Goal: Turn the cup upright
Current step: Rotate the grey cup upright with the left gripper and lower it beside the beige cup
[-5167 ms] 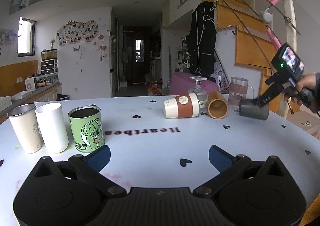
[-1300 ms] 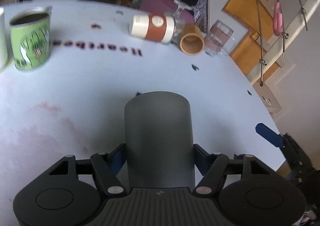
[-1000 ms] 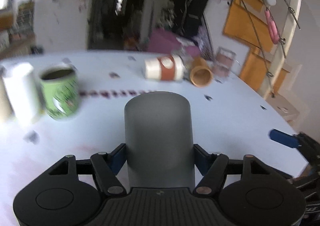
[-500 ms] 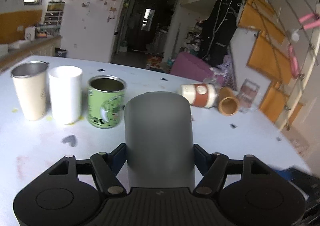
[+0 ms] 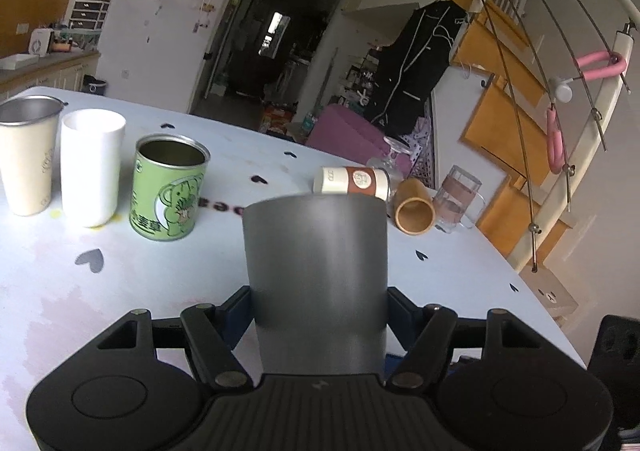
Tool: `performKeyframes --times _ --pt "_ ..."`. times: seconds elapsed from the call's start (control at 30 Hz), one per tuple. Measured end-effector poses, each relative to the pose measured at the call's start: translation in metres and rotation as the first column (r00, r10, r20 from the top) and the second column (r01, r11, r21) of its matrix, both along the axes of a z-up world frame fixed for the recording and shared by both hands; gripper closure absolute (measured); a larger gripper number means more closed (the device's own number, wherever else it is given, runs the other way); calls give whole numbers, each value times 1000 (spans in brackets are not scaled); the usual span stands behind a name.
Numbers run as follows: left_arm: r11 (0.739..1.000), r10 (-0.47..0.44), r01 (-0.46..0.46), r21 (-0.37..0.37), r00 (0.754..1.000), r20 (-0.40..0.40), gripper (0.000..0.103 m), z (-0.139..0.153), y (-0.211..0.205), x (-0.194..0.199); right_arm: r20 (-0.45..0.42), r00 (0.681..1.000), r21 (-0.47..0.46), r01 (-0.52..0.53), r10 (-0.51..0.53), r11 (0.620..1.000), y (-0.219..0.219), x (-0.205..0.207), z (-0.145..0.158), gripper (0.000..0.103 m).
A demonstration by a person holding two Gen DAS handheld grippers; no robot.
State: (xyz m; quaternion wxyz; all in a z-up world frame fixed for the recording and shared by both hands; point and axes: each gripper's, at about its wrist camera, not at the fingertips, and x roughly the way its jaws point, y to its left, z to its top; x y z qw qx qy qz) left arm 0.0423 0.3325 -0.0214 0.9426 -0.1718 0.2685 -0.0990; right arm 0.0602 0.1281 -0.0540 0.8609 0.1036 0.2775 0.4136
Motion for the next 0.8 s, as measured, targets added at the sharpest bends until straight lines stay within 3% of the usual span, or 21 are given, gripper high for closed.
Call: performKeyframes --times 0.23,0.4,0.53,0.67,0.8 --pt "997 35 -37 68 999 34 33 2 1 -10 24 999 -85 29 -27 996 18 4 -7 42" --pt "975 116 -130 180 990 85 33 3 11 -18 55 998 -118 15 -9 993 33 4 -9 41" --pt "927 228 -259 270 963 142 33 6 40 -21 60 998 -119 11 -4 993 35 2 -9 41" --pt "868 349 -387 311 921 173 33 8 77 -21 66 998 -125 28 -20 992 31 1 -9 40" --pt "783 454 -497 375 868 202 33 7 111 -14 70 997 -130 32 -23 991 30 1 -9 40"
